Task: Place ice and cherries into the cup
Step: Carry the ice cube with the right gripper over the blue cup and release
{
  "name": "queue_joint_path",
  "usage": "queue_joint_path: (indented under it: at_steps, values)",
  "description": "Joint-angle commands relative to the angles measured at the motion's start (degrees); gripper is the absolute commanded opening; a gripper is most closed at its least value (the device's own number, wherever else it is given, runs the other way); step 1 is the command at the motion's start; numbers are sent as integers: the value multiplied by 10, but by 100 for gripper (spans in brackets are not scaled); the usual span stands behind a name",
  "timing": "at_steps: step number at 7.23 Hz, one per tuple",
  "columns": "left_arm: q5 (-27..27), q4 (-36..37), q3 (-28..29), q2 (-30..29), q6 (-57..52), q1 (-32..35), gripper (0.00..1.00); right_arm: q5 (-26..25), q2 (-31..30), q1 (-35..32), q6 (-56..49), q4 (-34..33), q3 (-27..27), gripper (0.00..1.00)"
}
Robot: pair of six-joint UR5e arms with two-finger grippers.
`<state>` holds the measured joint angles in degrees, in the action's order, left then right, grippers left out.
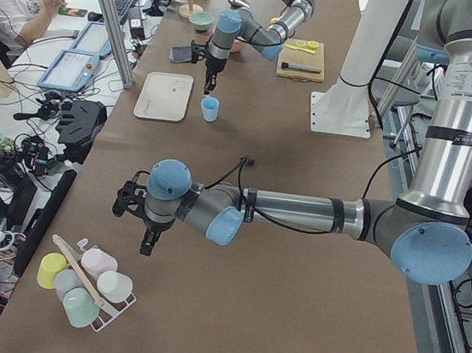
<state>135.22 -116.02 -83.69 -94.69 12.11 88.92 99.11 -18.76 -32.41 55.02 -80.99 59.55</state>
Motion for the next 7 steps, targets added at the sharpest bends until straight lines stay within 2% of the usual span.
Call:
queue_joint_path:
  at_steps: [1,3,5,6,7]
  values:
    - [-1,0,-3,0,0,0,98,-10,-10,4,0,15,-1,0]
    - [-2,-4,9,-1,0,-1,98,-14,-15,6,0,15,-1,1]
    - [-1,-9,8,-1,-1,-1,98,-14,-15,8,0,16,0,36]
    - [-1,-9,5,-1,0,-1,98,-14,-15,9,0,16,0,45]
    - [-1,-9,5,-1,0,-1,98,-16,-15,12,3,15,0,68]
